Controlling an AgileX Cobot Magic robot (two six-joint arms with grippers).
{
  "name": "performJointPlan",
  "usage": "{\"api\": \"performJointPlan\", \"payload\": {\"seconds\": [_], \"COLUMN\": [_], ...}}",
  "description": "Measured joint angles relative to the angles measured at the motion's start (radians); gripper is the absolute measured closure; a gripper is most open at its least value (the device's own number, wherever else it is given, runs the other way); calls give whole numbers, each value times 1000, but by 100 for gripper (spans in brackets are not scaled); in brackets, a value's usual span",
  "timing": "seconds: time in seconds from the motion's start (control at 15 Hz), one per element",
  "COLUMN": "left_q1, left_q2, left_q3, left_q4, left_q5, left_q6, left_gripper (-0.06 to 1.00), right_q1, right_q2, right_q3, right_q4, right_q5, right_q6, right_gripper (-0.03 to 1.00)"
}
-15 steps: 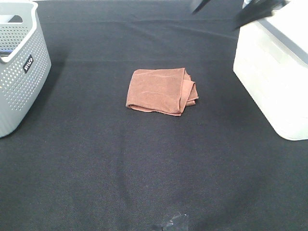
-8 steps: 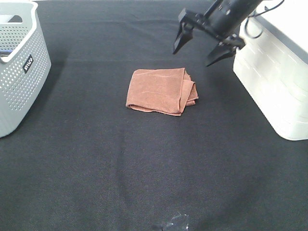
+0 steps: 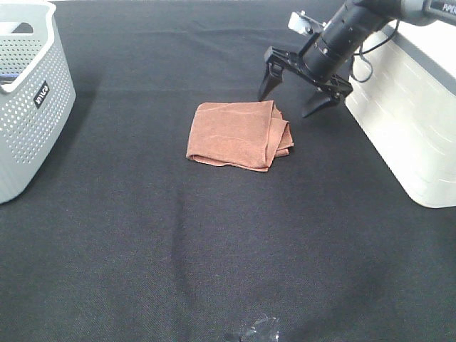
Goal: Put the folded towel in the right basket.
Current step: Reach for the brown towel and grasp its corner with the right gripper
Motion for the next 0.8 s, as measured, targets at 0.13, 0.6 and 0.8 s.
{"api": "performJointPlan", "payload": {"seconds": [0.13,0.6,0.8], "left_q1": [0,0,0], "left_q2": [0,0,0], "left_q3": [0,0,0], "left_q4": [1,3,3], "left_q5": [0,0,0], "left_q6": [0,-1,-1], "left_gripper": [-5,-5,-5], "right_q1": [0,-1,2], "right_q2": [34,94,108], "right_q3": [-1,-6,-14], "right_q4": [-2,4,15], "right_q5": [-1,-16,-22], "right_q6": [0,1,1], "right_gripper": [6,7,8]}}
